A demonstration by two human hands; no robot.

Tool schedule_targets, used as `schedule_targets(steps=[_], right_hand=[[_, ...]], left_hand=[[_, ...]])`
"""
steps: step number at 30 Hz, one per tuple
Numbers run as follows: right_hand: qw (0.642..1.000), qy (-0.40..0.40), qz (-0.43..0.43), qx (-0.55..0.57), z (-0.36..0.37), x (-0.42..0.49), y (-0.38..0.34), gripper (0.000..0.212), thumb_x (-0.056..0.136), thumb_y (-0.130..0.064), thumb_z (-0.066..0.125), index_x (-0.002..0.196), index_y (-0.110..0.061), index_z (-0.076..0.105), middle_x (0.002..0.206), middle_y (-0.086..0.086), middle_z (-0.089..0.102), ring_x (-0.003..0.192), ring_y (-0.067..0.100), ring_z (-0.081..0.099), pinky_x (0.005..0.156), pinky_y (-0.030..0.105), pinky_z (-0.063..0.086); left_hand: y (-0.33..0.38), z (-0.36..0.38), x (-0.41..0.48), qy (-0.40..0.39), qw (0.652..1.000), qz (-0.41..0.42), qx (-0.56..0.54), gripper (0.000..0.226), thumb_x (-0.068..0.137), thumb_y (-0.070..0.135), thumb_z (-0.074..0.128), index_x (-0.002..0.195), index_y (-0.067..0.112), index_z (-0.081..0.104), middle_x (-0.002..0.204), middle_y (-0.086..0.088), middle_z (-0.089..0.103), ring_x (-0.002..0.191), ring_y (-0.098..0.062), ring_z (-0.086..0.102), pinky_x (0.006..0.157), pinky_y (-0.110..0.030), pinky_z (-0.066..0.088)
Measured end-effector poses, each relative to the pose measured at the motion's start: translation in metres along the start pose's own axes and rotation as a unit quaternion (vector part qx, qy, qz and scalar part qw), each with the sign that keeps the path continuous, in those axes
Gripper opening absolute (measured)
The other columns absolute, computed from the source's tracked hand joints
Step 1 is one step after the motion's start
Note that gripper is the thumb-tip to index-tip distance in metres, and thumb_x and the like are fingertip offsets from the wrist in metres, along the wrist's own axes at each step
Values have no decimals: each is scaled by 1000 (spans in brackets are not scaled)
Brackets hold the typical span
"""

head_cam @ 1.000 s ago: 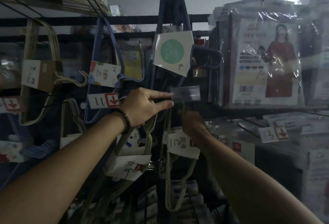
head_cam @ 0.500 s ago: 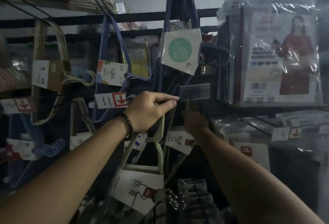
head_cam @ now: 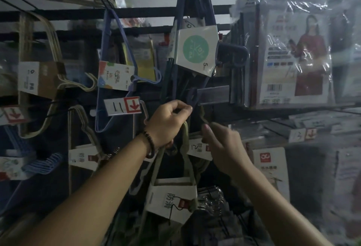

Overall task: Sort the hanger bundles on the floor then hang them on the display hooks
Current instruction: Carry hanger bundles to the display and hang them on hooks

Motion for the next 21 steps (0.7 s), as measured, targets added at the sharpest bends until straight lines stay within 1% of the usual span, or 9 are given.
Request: schedule_targets(steps=[2,4,6,11,14,16,17,19,21], right_hand=[[997,-31,-45,48,1,-32,-17,37,104,-56,45,103,-25,66,83,-6,71,72,7,68,62,36,56],[996,-76,-41,1,16,-52,-18,39,97,-68,46,119,-37,57,95,-13,69,83,2,68,69,32,59],[995,-82,-17,-54,33,-63,-10,38,92,-72,43,116,-43,49,97,-13,65,82,3,67,69,31,61],[998,35,-55,-26,32,-63,-1,13,105,-42,46,106,-31,54,79,-6,67,61,8,65,50,34,54],[997,48,-51,-32,27,-62,4,11,106,-35,46,101,-30,53,78,-9,66,59,8,63,49,34,51],[996,57,-48,-41,21,-62,8,12,108,-32,46,98,-30,54,75,-10,64,58,8,60,48,32,49],[996,63,-41,-44,17,-62,10,15,108,-31,47,94,-29,53,71,-9,62,55,9,58,47,31,46],[996,76,-29,-37,8,-62,16,21,107,-30,47,86,-27,50,64,-7,59,51,12,53,44,28,39],[996,82,-25,-29,1,-62,18,22,106,-29,47,85,-27,50,62,-8,57,49,13,52,43,28,37]], left_hand=[[-1,7,1,13,1000,-15,-23,25,102,42,59,89,21,63,55,10,52,45,-11,50,44,-27,39],[1,13,0,22,997,-33,-63,29,104,42,57,91,15,58,56,1,50,37,-16,44,36,-24,36],[3,16,0,35,993,-50,-105,29,105,40,55,95,13,57,55,-1,48,34,-16,40,32,-21,33],[12,20,1,41,985,-41,-161,25,107,36,52,99,13,57,56,0,50,37,-14,46,34,-24,37],[17,12,5,16,996,-7,-93,21,108,32,49,107,14,59,69,0,60,55,-15,59,48,-25,47],[22,2,7,56,993,84,63,11,107,23,51,116,19,57,88,2,65,74,-12,64,60,-22,50],[26,-2,6,87,976,155,130,18,104,14,54,122,20,55,99,0,65,82,-12,65,66,-24,54],[32,-6,6,110,926,288,217,43,95,-3,58,132,20,54,121,-5,57,93,-16,62,77,-31,59],[35,-2,9,85,870,378,305,57,88,-11,62,137,17,56,135,-10,50,102,-20,60,82,-34,60]])
Point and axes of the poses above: each hand's wrist, its own x-axis towards the middle knuckle, its own z-axis out of the palm, y = z × x, the point moved 3 cm from there along x, towards the middle knuckle
